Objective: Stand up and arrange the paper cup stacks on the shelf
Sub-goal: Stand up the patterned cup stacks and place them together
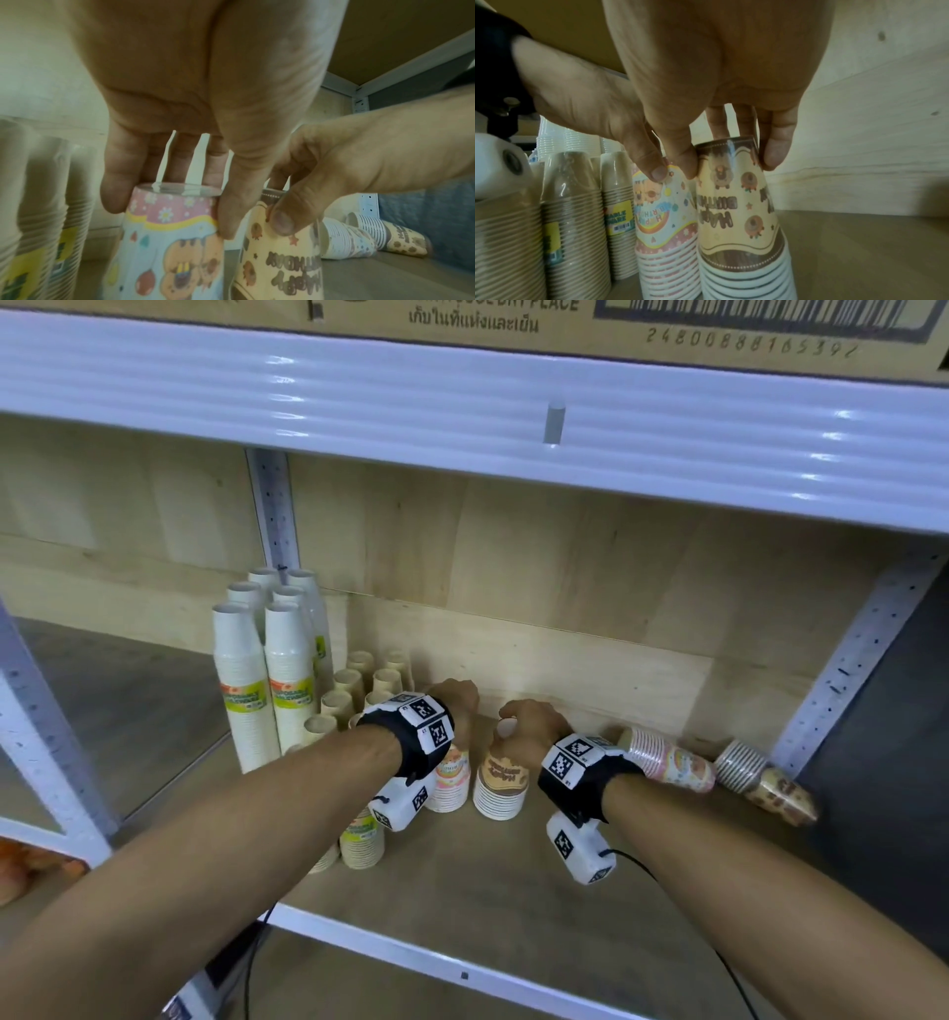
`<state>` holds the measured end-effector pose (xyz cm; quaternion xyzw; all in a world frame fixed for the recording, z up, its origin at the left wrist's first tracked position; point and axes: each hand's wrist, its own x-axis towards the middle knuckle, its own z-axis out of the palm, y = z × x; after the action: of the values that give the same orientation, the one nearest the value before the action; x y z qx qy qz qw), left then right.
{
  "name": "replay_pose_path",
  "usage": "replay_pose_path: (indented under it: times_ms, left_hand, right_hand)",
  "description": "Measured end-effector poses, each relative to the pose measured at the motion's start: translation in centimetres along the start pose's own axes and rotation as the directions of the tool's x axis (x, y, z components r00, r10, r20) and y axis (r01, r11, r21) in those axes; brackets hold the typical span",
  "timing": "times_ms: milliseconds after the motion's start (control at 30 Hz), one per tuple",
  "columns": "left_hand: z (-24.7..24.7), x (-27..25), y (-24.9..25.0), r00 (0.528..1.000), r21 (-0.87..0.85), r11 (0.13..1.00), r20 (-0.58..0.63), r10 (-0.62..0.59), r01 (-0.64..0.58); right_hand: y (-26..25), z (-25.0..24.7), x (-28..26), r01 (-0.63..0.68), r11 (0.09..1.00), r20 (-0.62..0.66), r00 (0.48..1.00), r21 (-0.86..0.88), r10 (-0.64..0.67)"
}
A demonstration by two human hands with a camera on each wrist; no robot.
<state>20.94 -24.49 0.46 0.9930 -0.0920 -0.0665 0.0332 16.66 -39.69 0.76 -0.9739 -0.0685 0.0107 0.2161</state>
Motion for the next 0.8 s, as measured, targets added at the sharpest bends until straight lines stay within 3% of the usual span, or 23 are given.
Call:
replay_pose_path:
  times_ms: [267,433,500,800]
  left_hand:
    - [0.4,2.5,-1.5,0.996,-0.014,0.999,0.084,0.031,-0.030]
    - [-3.0,-0.8,1.2,0.997,-0.057,0.996,-0.022,0.069,-0.070]
    - [-4.2,-0.9,2.0,0.999,-0.089,0.995,-0.011,0.042,-0.043]
    - [-6.3,0.5,8.9,0.978,-0.195,0.958,-0.046,0.205,-0.211]
  right_hand:
    - [0.7,0.1,0.4,0.003,1.000,0.058,0.998,0.019,-0.004]
    - [1.7,-1.1,0.1,0.050,0.998,0.119,0.992,-0.036,-0.046]
    - [2.6,-1.9,-0.2,0.041,0.997,0.111,0.993,-0.065,-0.034]
    - [11.5,-7.1,-1.7,-0.113,0.972,-0.003,0.993,-0.205,0.115]
